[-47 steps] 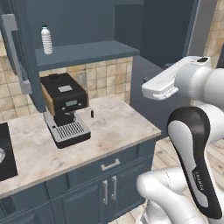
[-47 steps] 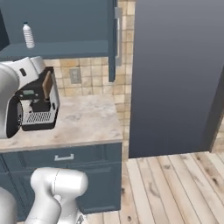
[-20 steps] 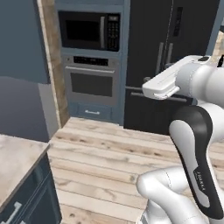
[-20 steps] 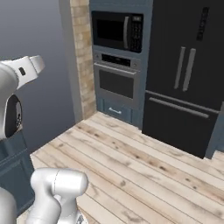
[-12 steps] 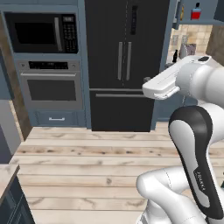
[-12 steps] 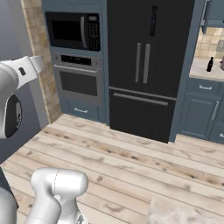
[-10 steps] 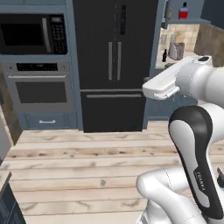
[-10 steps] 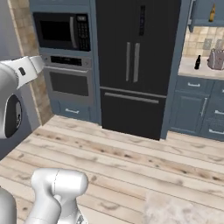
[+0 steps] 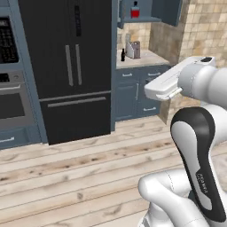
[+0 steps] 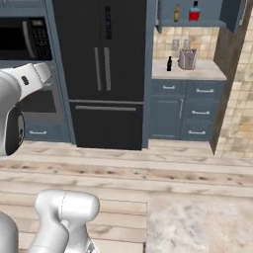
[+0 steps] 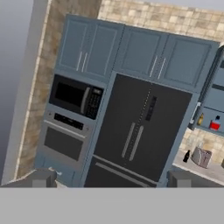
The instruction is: Sort all alcoholic drinks to one cabinet, and non-alcoholic drinks to the other.
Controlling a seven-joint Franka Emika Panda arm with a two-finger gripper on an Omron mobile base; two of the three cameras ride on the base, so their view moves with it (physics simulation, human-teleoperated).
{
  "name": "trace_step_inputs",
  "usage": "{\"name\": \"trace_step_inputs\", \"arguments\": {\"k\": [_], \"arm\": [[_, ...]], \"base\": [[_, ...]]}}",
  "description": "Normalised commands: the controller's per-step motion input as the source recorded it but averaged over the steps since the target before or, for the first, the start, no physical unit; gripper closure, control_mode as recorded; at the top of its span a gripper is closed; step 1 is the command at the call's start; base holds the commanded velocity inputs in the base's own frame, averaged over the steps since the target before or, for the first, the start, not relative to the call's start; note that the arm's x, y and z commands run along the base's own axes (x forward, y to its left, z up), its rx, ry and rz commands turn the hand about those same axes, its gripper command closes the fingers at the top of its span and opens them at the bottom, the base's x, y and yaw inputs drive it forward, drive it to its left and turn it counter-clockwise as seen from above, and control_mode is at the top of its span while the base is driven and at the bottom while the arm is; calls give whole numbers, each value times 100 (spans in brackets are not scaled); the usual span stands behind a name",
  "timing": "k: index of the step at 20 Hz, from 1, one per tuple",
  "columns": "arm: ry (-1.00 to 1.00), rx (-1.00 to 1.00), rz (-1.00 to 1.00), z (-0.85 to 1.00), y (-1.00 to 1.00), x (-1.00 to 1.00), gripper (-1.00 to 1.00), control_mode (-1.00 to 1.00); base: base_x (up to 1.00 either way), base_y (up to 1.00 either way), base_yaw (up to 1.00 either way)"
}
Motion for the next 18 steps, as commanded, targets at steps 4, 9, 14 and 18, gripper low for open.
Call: {"name": "trace_step_inputs", "arguments": {"k": [4,9,14,18], "arm": [[0,0,0,0,0,0,-100,100],[0,0,0,0,0,0,-100,100],[0,0,0,0,0,0,-100,100],[0,0,0,0,0,0,-100,100]], "base": [[47,2,-32],[52,7,-33],[54,9,-33],[55,11,-37]]}}
